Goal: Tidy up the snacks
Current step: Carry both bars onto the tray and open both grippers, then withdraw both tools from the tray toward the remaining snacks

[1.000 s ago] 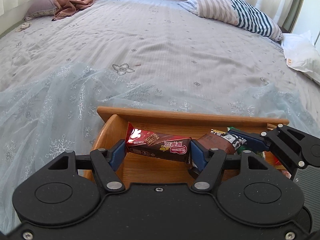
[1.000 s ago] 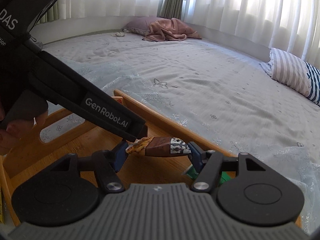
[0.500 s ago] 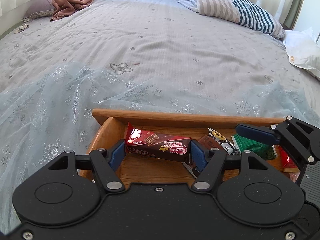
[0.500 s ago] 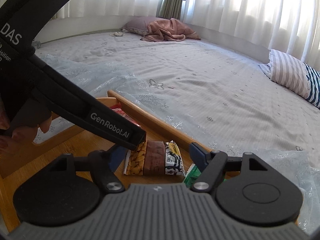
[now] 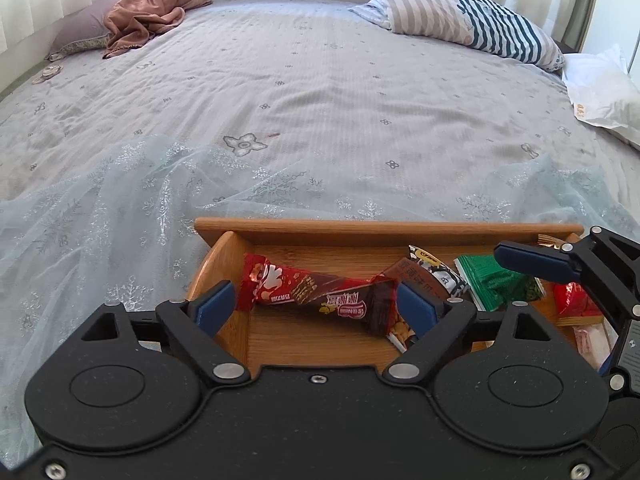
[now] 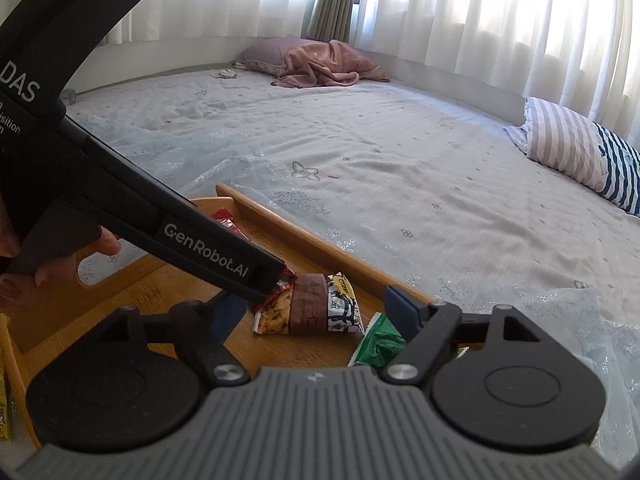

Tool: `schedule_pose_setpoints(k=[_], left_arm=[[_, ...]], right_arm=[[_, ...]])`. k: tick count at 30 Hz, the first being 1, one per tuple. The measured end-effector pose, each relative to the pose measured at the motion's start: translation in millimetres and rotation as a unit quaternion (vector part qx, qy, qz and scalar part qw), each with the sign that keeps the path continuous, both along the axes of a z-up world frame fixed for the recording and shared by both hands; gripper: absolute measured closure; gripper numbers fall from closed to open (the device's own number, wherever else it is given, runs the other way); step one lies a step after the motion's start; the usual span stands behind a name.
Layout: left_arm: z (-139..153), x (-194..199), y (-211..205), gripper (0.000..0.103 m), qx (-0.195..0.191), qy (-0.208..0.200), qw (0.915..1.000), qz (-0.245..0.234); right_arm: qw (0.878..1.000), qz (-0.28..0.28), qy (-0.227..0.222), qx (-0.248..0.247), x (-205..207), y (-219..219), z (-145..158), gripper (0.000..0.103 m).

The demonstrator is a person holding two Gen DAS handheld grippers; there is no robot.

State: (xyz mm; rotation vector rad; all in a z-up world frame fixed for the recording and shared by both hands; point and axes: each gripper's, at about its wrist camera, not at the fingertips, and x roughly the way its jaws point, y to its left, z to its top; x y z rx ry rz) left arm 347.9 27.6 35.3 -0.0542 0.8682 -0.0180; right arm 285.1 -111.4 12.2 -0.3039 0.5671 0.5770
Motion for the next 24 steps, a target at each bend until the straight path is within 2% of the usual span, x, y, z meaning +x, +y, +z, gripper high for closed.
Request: schedule_pose_setpoints(k=[8, 24], left_arm=[[15, -37, 0, 0.013, 0.006, -0.010, 0.9999, -0.012], [35, -141, -8, 0.007, -0.002, -0.048, 0.9979, -0.045]], right_arm=[[1.000, -0.023, -0.002, 0.019, -27, -14, 10, 0.013], [0.995, -0.085, -0.015, 0.055, -106, -52, 22, 0.007]])
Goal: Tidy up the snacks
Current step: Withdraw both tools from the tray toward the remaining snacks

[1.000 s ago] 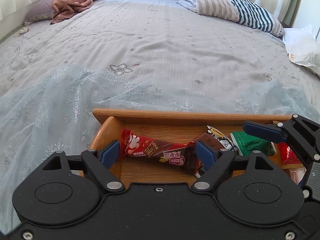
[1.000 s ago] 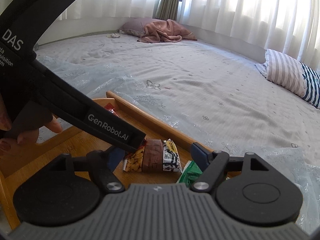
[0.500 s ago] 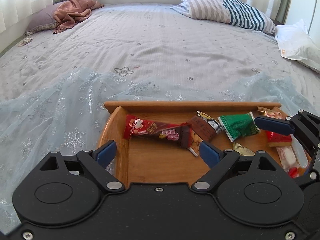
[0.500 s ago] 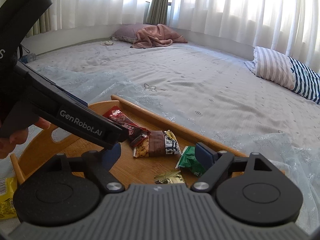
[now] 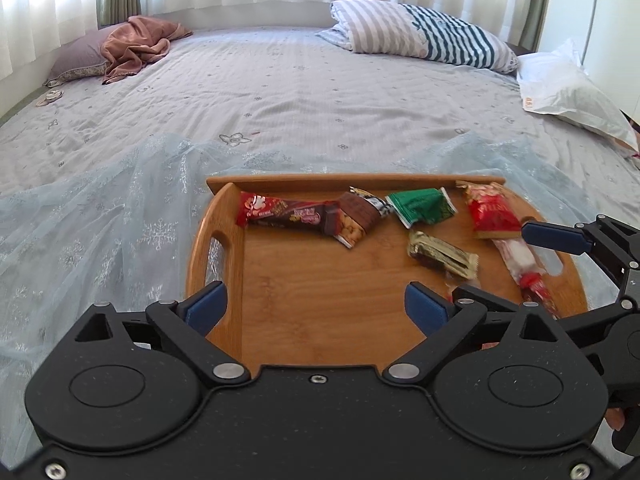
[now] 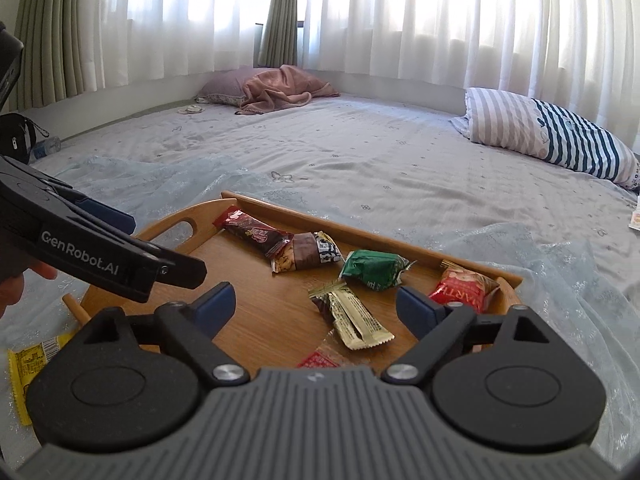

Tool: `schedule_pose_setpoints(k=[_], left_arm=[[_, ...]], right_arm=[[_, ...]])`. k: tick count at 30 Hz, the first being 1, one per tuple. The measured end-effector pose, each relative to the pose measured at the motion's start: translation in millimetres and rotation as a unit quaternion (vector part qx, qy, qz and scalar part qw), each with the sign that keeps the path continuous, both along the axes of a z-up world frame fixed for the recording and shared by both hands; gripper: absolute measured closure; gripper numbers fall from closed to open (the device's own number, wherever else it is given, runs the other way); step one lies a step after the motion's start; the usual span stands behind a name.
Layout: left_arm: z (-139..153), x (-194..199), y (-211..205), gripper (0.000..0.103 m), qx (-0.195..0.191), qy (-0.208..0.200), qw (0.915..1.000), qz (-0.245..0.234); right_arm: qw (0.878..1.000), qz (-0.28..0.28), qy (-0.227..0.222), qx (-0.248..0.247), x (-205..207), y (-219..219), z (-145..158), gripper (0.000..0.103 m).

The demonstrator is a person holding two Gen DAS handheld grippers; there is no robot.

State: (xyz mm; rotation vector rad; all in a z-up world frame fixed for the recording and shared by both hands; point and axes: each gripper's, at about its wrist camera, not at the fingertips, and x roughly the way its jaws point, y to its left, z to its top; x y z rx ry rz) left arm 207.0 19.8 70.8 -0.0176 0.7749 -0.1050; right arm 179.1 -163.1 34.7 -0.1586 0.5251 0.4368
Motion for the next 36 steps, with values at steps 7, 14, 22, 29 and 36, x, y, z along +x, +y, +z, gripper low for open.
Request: schedule_pose_setpoints(k=[7, 14, 22, 29, 36], left_arm=[[-6, -54, 5, 0.006, -0.013, -0.020, 0.9997, 0.006], [-19, -107, 6, 0.004, -0.005, -0.055, 0.9985, 0.003], [-38, -151, 9, 0.004, -0.018, -0.074, 0.9971, 0.003], [-50, -174, 9, 0.014, -0.009, -0.062, 0.9980, 0.001], [-48, -175, 15, 0.014, 0.027, -0.082, 0.9961, 0.017]], right_arm=[[1.000, -0.026, -0.012, 0.011, -40, -11, -3, 0.002], [0.997, -0.057, -0.037, 0.028, -80, -17, -13, 0.000], [0.991, -0.101, -0.055, 0.067, -117, -28, -32, 0.000], [0.989, -0.103, -0.076, 0.072, -147, -22, -40, 0.005], [0.991, -0.090, -0.075, 0.058, -166, -12, -49, 0.022]])
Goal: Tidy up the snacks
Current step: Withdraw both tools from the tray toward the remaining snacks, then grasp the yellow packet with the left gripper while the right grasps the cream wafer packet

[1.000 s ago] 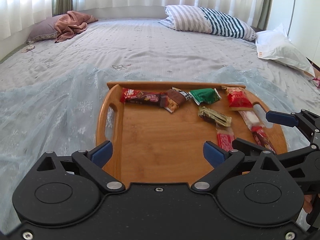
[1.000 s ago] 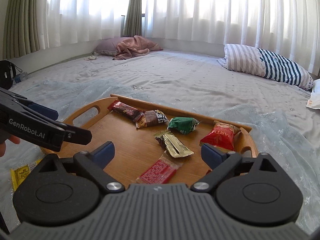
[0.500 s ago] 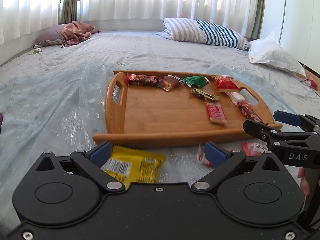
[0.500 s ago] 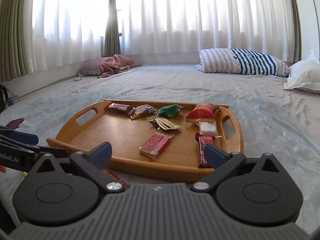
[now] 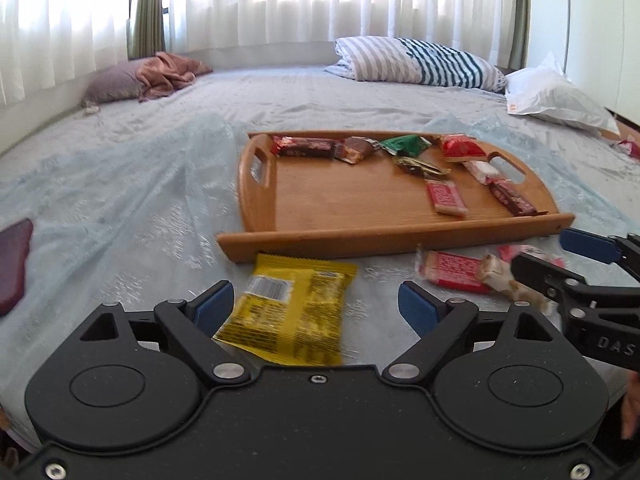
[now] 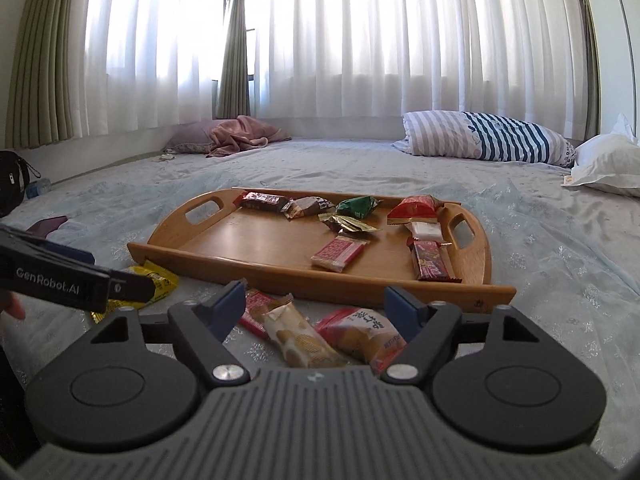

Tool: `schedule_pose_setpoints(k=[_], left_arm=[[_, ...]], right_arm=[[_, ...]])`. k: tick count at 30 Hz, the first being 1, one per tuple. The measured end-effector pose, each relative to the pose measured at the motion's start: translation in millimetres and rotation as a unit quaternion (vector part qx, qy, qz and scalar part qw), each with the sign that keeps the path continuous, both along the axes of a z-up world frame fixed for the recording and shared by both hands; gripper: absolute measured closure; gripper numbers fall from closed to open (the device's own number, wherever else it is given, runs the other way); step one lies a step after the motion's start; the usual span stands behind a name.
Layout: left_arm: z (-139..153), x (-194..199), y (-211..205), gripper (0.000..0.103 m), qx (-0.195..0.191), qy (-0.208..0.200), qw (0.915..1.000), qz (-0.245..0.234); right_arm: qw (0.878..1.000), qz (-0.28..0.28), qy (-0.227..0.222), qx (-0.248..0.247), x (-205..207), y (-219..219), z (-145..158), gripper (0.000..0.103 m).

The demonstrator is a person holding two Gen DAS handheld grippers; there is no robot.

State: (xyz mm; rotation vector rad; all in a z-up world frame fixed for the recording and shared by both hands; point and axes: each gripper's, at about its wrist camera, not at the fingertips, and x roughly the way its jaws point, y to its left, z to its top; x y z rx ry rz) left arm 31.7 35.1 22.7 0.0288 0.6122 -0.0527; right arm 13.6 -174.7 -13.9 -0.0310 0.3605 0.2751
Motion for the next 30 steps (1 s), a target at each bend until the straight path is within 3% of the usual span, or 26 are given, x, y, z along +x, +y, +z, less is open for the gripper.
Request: schedule_pose_setpoints(k=[12, 26, 30], left_arm=[[-16, 16, 7, 0.014, -0.008, 0.028, 0.9996, 0.002], [-22, 17, 11, 0.014, -0.019, 0.038, 0.9991, 0.002], [-19, 16, 17, 0.014, -0.048, 0.037, 0.9981, 0.003]], right_arm=[[0.999, 0.016, 0.026, -0.033, -5, 12, -12, 0.044], [0.998, 0.006, 0.052, -0.029, 1, 12, -20, 0.052], [0.998, 0.009, 0.054, -0.019, 0, 12, -19, 0.053]])
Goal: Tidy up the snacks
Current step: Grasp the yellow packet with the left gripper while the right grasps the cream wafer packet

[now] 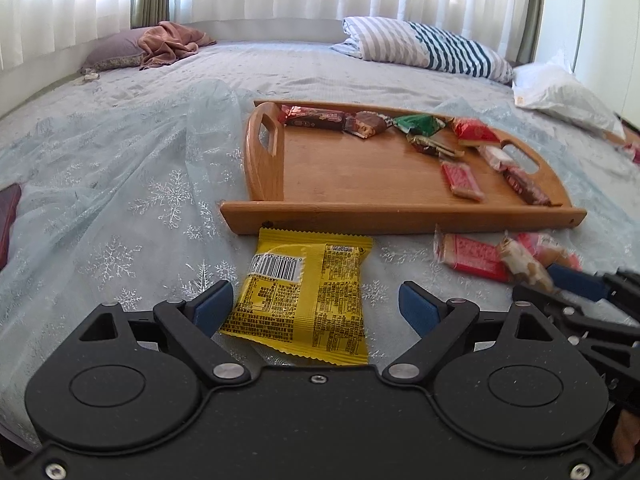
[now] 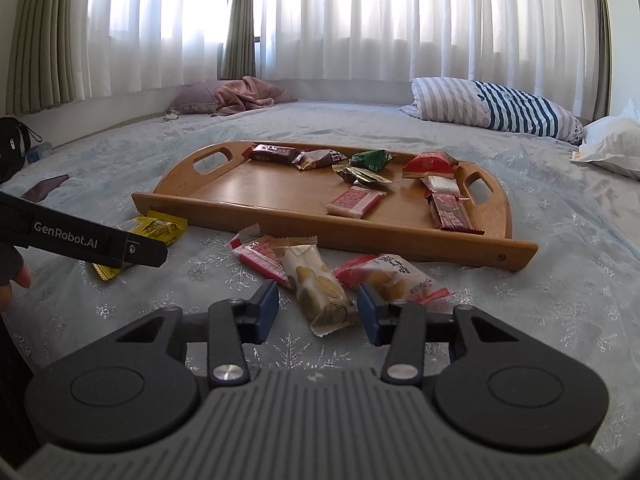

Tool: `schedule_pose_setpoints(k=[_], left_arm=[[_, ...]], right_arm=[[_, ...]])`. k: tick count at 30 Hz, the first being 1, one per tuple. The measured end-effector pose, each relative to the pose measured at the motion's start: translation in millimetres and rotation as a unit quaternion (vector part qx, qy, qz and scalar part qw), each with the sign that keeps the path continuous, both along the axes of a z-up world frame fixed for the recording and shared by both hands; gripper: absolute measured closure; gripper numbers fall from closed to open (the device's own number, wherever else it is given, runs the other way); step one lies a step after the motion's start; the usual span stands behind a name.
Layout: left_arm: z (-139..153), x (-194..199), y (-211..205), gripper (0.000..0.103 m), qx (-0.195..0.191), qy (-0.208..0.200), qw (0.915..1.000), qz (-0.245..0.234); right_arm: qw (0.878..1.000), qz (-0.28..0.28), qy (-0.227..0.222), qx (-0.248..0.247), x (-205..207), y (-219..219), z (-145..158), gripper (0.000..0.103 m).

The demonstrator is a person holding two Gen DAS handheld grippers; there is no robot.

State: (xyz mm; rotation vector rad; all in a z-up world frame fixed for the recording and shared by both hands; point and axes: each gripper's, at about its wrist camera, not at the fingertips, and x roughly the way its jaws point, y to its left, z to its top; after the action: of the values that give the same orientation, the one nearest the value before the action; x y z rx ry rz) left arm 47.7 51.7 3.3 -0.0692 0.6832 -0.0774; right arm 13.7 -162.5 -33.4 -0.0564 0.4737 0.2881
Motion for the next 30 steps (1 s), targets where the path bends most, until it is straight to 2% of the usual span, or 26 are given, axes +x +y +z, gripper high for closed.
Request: schedule_pose_setpoints(k=[2, 4, 11, 20, 22, 24, 27, 30], left_arm=[[2, 0, 4, 0.014, -0.019, 0.002, 0.9998, 0.003], [3, 1, 5, 0.014, -0.022, 0.002, 0.9997, 0.007], [1, 4, 3, 0.015, -0.003, 0.002, 0.9999, 0.014], [-7, 13, -5, 0.018, 0.024, 0.008, 0.9995, 0.017], [-7, 13, -6, 0.022, 0.024, 0.007, 0.9995, 0.018], [-7, 12, -6, 0.034, 0.026, 0.007, 0.9995, 0.018], [-4, 10, -6, 0.046, 0.031, 0.005, 0.9992, 0.023], [1, 6, -4, 0.048, 0.024, 0.004, 0.9993, 0.029]], right_arm=[[1.000, 0.003, 0.004, 0.010, 0, 0, 1, 0.053], [1.000, 0.008, 0.006, 0.016, -1, 0, 2, 0.053], [1.000, 0.019, -0.002, 0.019, -4, 6, 6, 0.053], [0.999, -0.018, 0.007, 0.042, 7, 4, 8, 0.059], [0.999, -0.019, 0.011, 0.043, 9, 5, 6, 0.061], [0.999, -0.021, 0.016, 0.042, 10, 7, 5, 0.064], [0.999, -0.027, 0.024, 0.039, 13, 10, 2, 0.071], [0.998, -0.034, 0.023, 0.039, 12, 11, 2, 0.074]])
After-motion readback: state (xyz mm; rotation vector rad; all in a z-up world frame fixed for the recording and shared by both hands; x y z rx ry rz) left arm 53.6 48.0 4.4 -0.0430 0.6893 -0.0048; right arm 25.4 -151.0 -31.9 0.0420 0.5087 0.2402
